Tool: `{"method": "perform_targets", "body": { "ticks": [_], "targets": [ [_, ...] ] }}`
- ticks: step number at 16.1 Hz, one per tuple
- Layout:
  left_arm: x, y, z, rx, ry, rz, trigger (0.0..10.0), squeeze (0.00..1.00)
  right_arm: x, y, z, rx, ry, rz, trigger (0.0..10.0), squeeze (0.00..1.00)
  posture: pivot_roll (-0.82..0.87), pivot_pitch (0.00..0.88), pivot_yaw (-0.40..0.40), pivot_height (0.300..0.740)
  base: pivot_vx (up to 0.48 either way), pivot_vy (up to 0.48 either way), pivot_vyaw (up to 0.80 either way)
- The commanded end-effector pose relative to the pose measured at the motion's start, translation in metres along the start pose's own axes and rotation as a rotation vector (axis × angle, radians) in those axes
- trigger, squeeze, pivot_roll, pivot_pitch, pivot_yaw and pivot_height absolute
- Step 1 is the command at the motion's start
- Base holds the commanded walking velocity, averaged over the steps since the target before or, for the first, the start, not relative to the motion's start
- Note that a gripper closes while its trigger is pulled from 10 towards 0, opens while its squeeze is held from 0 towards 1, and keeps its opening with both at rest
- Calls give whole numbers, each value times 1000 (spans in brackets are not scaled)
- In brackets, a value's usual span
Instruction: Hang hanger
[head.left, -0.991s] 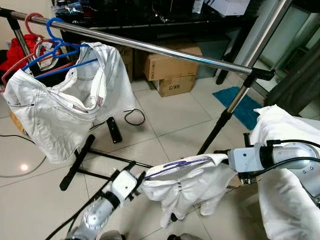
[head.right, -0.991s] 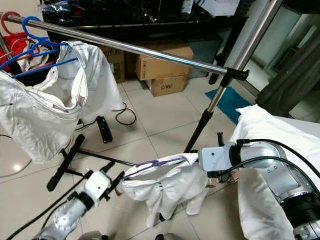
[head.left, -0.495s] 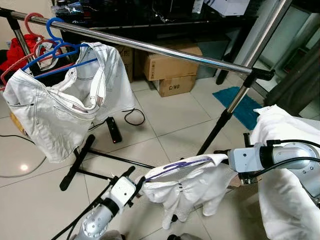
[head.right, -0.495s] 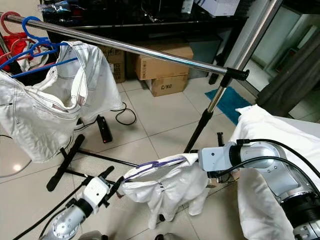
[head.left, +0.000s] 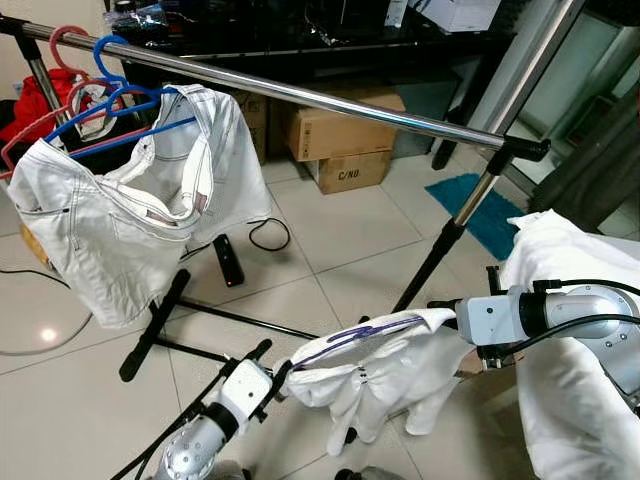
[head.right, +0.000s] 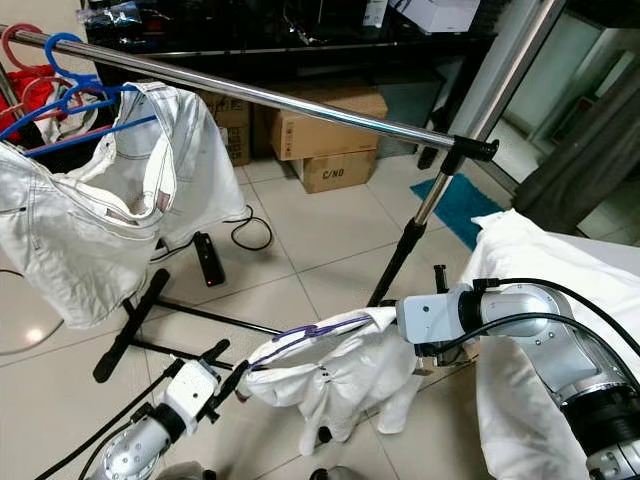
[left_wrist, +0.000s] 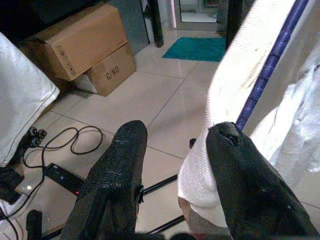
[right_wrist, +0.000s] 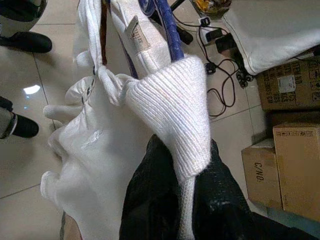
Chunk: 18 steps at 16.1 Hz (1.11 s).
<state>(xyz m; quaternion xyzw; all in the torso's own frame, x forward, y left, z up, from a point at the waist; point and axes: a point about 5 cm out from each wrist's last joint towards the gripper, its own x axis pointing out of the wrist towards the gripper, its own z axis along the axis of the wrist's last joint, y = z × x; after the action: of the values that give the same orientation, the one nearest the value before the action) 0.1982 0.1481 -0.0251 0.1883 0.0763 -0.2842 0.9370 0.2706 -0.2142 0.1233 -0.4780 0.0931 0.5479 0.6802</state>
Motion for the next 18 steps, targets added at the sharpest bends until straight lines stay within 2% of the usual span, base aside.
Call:
{"method": "perform_targets", "body": {
  "ticks": [1, 6, 14, 18],
  "targets": [
    [-3, -7, -1, 10, -5, -30, 10000, 0, -6, -7, -1, -4, 6, -37, 0, 0, 106, 31, -107, 740, 0, 0, 0],
    [-12, -6, -3, 24, -5, -9, 10000, 0, -3, -8, -1, 0, -6, -36, 0, 0, 120, 32, -107, 740, 0, 0, 0],
    [-12, 0, -1, 31, -15, 28, 10000, 0, 0, -9, -3, 2, -3, -49, 0, 0, 124, 21, -109, 740, 0, 0, 0],
    [-9, 15, -1, 21, 1, 81, 10000, 0, -1, -3, -4, 19, -9, -51, 0, 0, 115, 32, -107, 740, 0, 0, 0]
  ]
}}
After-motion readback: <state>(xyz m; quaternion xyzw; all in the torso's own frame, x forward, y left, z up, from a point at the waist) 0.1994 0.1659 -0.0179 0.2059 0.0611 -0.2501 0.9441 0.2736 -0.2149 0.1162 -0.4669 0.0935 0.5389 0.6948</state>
